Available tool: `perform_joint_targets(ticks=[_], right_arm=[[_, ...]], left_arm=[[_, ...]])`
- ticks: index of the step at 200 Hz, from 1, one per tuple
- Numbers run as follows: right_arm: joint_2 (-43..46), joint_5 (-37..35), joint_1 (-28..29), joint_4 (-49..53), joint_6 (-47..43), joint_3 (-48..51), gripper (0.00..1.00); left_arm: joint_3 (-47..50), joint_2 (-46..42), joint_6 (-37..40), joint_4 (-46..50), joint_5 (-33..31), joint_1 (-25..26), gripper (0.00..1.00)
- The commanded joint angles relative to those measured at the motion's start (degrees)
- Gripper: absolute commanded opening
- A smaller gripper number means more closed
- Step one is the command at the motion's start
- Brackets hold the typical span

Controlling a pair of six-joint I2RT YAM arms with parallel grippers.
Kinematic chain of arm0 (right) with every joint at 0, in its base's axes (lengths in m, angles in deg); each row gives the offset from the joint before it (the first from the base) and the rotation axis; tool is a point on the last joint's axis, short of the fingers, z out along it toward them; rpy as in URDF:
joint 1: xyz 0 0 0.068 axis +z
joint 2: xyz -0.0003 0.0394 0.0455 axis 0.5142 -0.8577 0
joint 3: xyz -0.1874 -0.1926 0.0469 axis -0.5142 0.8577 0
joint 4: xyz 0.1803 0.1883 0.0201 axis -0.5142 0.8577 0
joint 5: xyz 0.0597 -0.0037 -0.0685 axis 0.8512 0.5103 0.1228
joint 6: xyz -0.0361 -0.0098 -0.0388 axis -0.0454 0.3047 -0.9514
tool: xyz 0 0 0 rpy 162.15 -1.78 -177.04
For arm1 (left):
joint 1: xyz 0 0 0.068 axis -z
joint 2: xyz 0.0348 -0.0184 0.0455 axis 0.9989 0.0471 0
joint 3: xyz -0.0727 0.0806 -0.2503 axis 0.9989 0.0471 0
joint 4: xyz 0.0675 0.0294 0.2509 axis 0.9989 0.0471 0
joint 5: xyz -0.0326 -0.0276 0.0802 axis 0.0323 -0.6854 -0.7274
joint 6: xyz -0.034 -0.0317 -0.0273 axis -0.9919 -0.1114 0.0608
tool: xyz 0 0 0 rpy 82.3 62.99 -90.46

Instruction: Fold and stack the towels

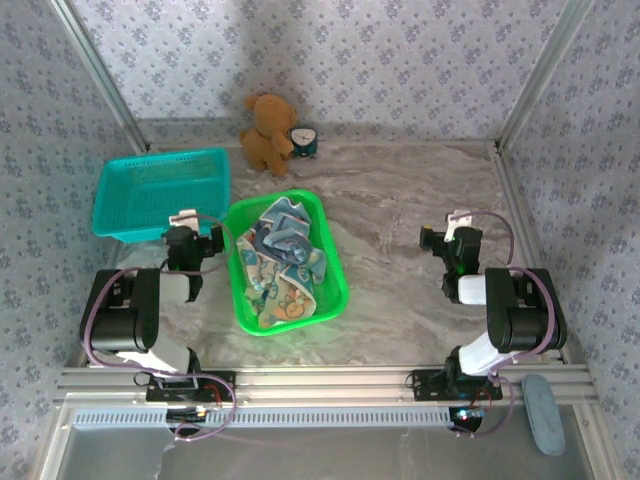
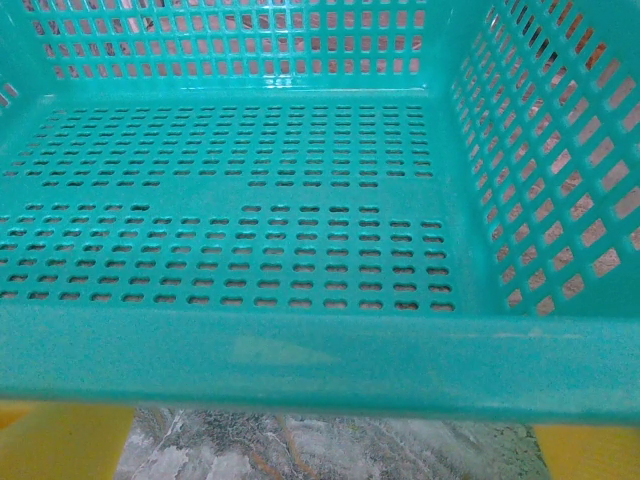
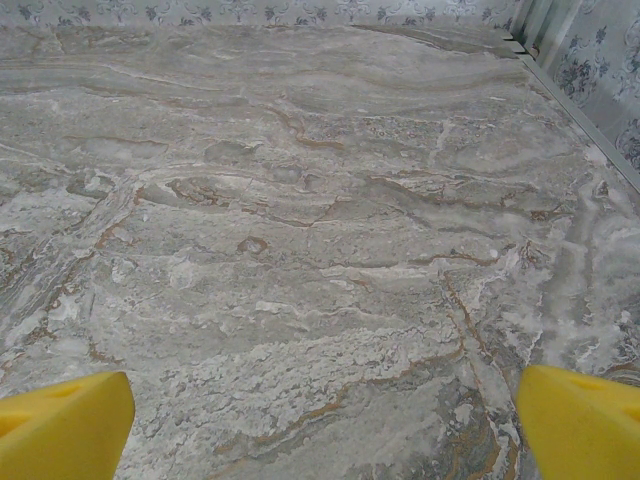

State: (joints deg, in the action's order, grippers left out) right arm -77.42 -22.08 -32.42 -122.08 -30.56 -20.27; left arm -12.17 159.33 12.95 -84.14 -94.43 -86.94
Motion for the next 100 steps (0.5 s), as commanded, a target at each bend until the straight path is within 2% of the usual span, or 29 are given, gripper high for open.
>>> perform_joint_targets(ticks=[1, 14, 43, 56, 67, 81, 100], right_arm=[[0.33, -1.14, 0.2, -1.85, 0.89, 0.36, 1.0], [2.59, -4.65, 1.13, -0.02, 1.23, 0.05, 1.0], [12.29, -9.42, 2.16, 15.8, 1.91, -4.55, 1.0], [16.78, -10.99, 1.49, 24.87, 10.11, -7.52, 1.0], [19.77, -7.7, 0.14, 32.95, 17.22, -10.45, 1.0], [21.81, -4.61, -0.91, 38.38, 23.68, -13.52, 1.0], [21.07, 6.62, -1.75, 41.66, 26.86, -17.69, 1.0]], left_arm=[[-1.77, -2.83, -0.4, 2.36, -1.7, -0.45, 1.0], [-6.0, -6.62, -0.57, 13.07, -2.82, -0.45, 1.0], [-16.23, -15.15, -5.39, 34.36, -5.68, -0.4, 1.0], [-20.04, -18.33, -10.13, 42.33, -6.33, -0.45, 1.0], [-23.46, -20.37, -14.4, 48.91, -6.61, -0.43, 1.0], [-27.53, -22.43, -20.4, 58.52, -5.84, -0.45, 1.0], [-28.44, -24.83, -22.55, 62.98, -1.22, -0.45, 1.0]])
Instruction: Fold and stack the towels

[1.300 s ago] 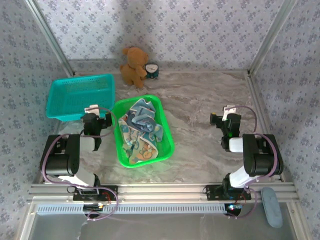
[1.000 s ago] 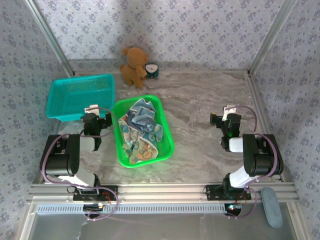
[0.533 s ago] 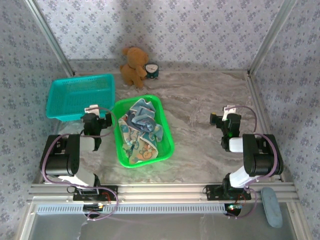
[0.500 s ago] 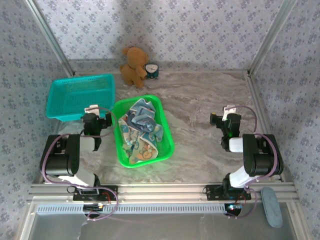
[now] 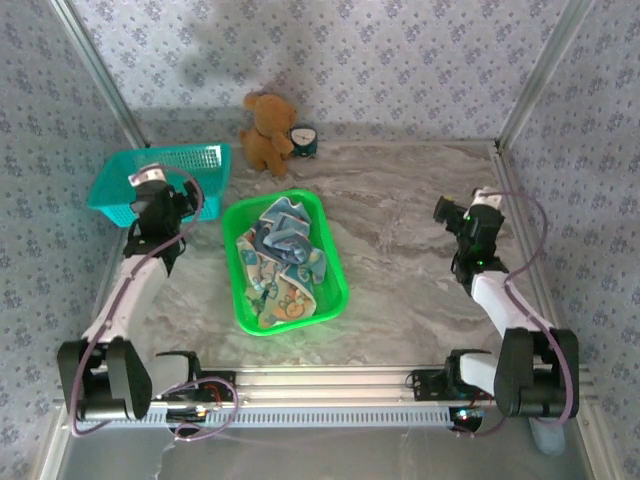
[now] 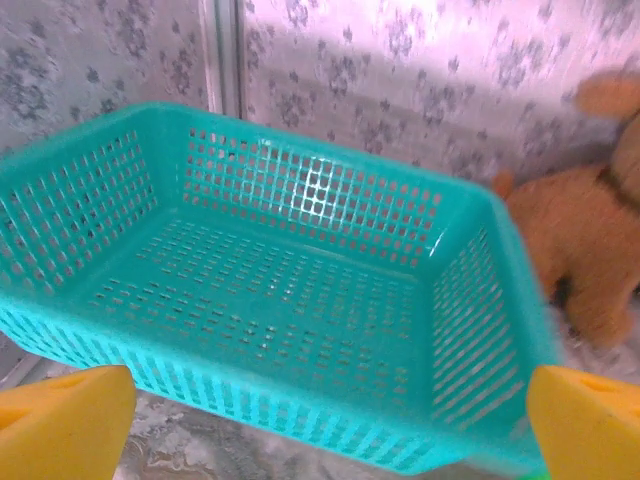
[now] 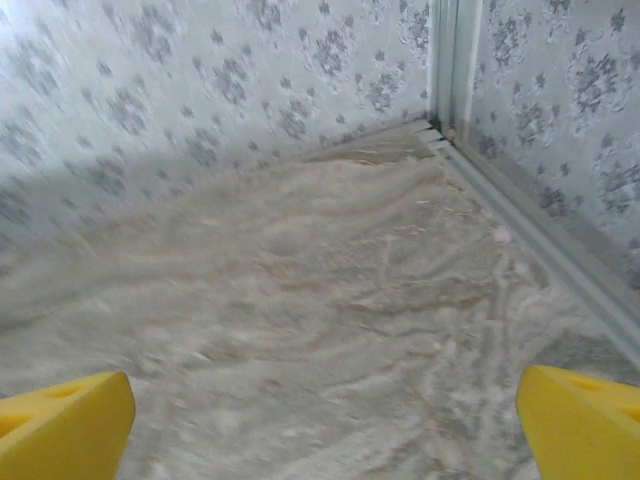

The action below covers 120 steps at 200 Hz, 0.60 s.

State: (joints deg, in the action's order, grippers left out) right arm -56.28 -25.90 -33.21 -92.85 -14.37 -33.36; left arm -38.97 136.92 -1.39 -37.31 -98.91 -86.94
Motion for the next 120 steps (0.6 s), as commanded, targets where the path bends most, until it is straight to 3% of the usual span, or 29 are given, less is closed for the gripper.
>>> perform_joint_targets(ticks=[1, 33, 52, 82, 120], right_arm=[[-0.17, 10.7, -0.85, 12.65, 10.66, -4.91, 1.0], [-2.23, 10.73, 4.29, 17.2, 10.24, -10.82, 1.0], [-3.69, 9.13, 10.66, 19.21, 8.48, -13.64, 1.0], [-9.15, 7.87, 23.63, 26.58, 8.46, -20.11, 1.0], [-19.55, 1.96, 44.97, 33.67, 8.88, -28.91, 1.0]], left_arm=[[-1.63, -2.53, -8.39, 16.25, 3.31, -0.45, 1.0], [1.22, -4.52, -9.62, 17.79, 2.98, -0.43, 1.0], [1.4, -5.4, -9.53, 19.44, 4.16, -0.45, 1.0], [1.53, -7.48, -10.52, 22.05, 6.06, -0.4, 1.0], [2.83, -10.78, -12.01, 25.03, 8.47, -0.36, 1.0]])
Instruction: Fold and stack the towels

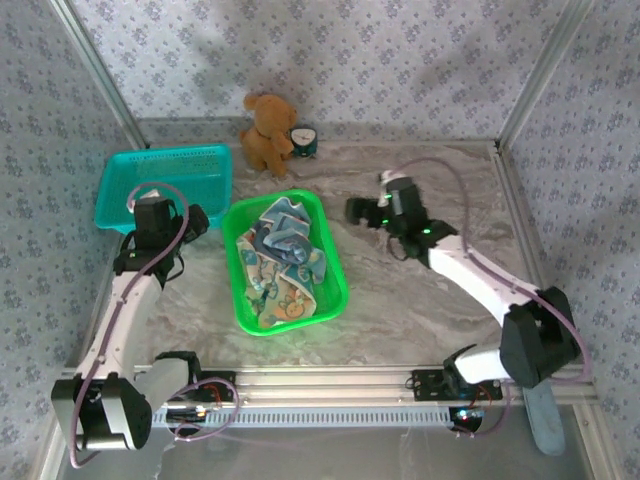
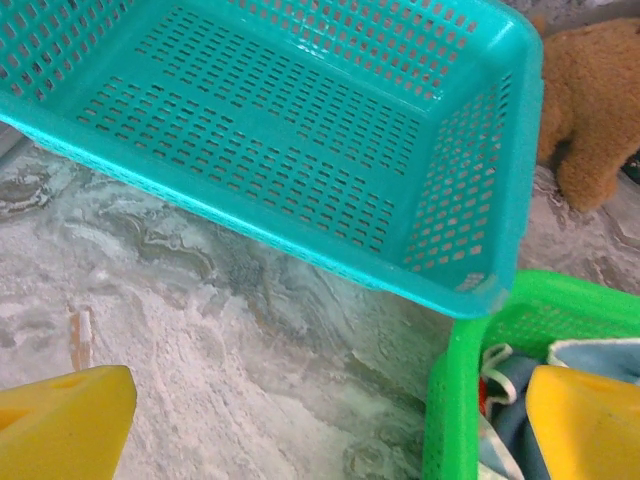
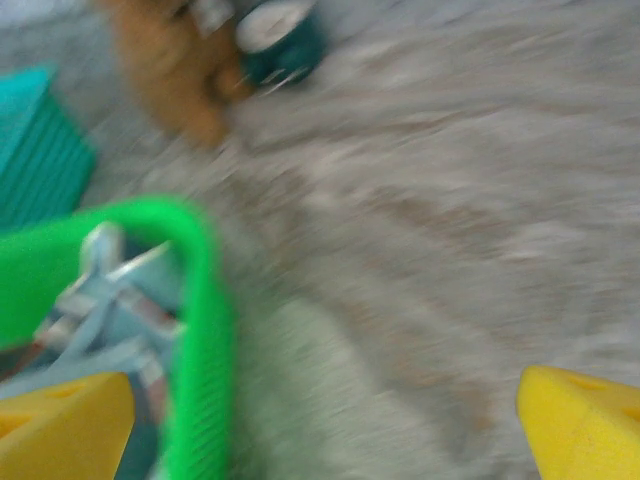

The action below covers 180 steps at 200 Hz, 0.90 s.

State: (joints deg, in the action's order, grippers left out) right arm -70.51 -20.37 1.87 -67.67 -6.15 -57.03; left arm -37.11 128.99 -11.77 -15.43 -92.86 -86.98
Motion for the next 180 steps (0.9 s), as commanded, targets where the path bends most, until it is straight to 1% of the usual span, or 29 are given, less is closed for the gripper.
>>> perform_joint_targets(ticks=[1, 13, 23, 28, 48, 57, 68, 80, 83, 91, 102, 116, 127, 151, 180], right_arm=[[-5.62, -3.56, 10.42, 8.63, 0.72, -5.48, 1.0], [-9.48, -3.35, 14.92, 10.78, 0.86, -8.65, 1.0], [-12.18, -3.05, 17.77, 12.13, 1.21, -9.76, 0.97], [-13.44, -2.02, 19.04, 12.39, 1.38, -12.1, 0.95], [-17.42, 3.56, 23.36, 13.15, 1.18, -14.72, 0.87], [-19.12, 4.25, 25.44, 13.87, 0.78, -15.95, 0.84], [-21.16, 5.08, 27.5, 15.0, 0.42, -17.4, 0.77], [-23.06, 6.29, 28.49, 15.75, 0.64, -18.34, 0.76], [-23.39, 6.79, 28.67, 15.62, 0.71, -18.3, 0.74], [-24.32, 8.45, 28.76, 15.64, 1.12, -18.21, 0.69], [-25.26, 10.33, 28.8, 16.45, 1.3, -18.26, 0.66], [-25.31, 12.63, 28.8, 19.01, 1.31, -16.96, 0.66], [-25.25, 12.98, 27.9, 20.64, 1.79, -15.21, 0.67], [-24.06, 9.78, 24.07, 25.04, 2.26, -11.05, 0.68], [-17.67, 4.63, 16.28, 27.96, 0.6, -4.31, 0.73]], left_arm=[[1.08, -2.95, -1.66, 3.17, 2.46, -0.32, 1.0], [2.17, -4.32, -2.42, 3.35, 2.95, -0.32, 1.0], [2.99, -5.41, -2.98, 3.47, 3.42, -0.27, 1.0], [3.23, -5.79, -3.21, 3.59, 3.51, -0.31, 1.0], [4.27, -6.73, -3.11, 3.88, 3.55, -0.23, 1.0], [4.36, -6.69, -2.86, 3.97, 3.51, -0.23, 1.0], [4.37, -6.5, -2.5, 3.99, 3.42, -0.21, 1.0], [4.4, -6.22, -2.32, 3.79, 3.32, -0.23, 1.0], [4.43, -6.21, -2.17, 3.68, 3.35, -0.23, 1.0], [4.62, -5.96, -2.06, 3.41, 3.2, -0.23, 1.0], [4.71, -5.67, -1.9, 3.38, 3.21, -0.23, 1.0], [4.63, -5.6, -1.79, 3.69, 3.53, -0.23, 1.0], [4.81, -5.67, -1.7, 3.72, 3.36, -0.23, 1.0], [4.72, -6.0, -1.52, 3.7, 3.4, -0.25, 1.0], [4.29, -6.71, -1.09, 4.5, 3.2, -0.23, 1.0]])
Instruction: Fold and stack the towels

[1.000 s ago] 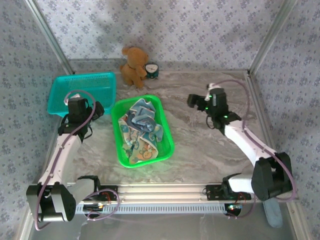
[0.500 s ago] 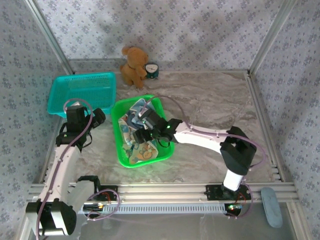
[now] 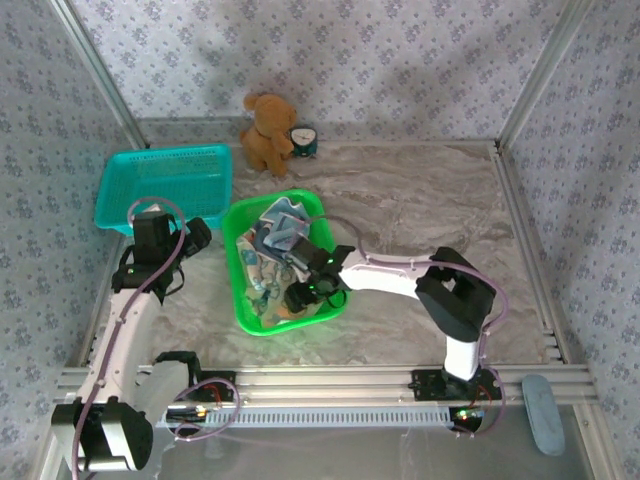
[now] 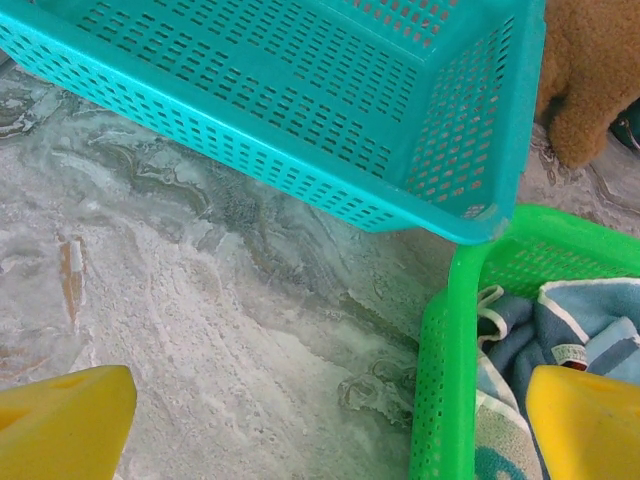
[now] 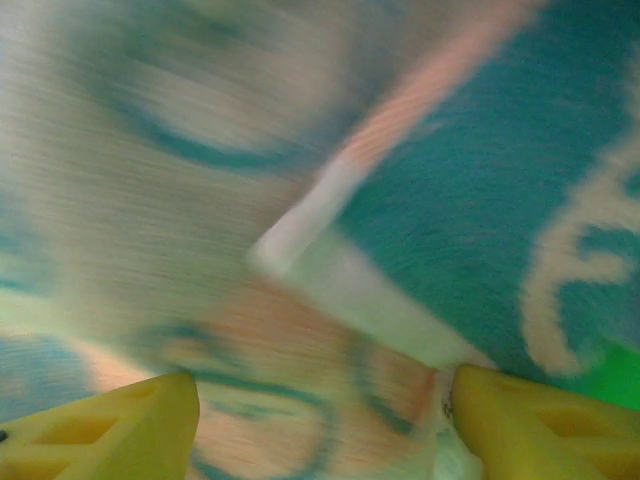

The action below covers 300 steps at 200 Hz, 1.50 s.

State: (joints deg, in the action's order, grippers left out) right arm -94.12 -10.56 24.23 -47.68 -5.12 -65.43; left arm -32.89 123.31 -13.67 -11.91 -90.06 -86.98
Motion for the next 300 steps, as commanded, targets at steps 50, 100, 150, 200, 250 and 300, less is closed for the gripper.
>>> perform_joint_targets(ticks=[50, 100, 150, 200, 250, 300], right_arm=[[11.35, -14.44, -23.66, 13.12, -8.76, 5.11, 0.79], [9.89, -13.33, -33.79, 10.33, -9.95, -3.76, 0.78], [15.1, -10.87, -21.71, 13.61, 10.52, -4.12, 0.76], [12.72, -5.06, -13.45, 2.54, 29.42, 6.07, 0.68], [9.17, -11.26, -22.34, 3.31, 25.99, 10.14, 0.67], [3.05, -14.79, -39.8, 5.65, 13.51, 3.65, 0.69]], left_arm=[[-0.22, -1.32, 0.51, 0.99, 1.27, -0.12, 1.0], [-0.95, -0.69, 0.59, 1.08, 2.25, 0.05, 1.0], [0.5, -1.92, 1.96, 0.75, 1.33, 0.27, 1.0], [1.02, -3.5, 2.64, 1.07, -0.24, 0.21, 1.0], [1.19, -3.87, 2.77, 1.51, -0.87, 0.3, 1.0], [1.02, -3.08, 2.75, 1.52, -0.74, 0.33, 1.0]])
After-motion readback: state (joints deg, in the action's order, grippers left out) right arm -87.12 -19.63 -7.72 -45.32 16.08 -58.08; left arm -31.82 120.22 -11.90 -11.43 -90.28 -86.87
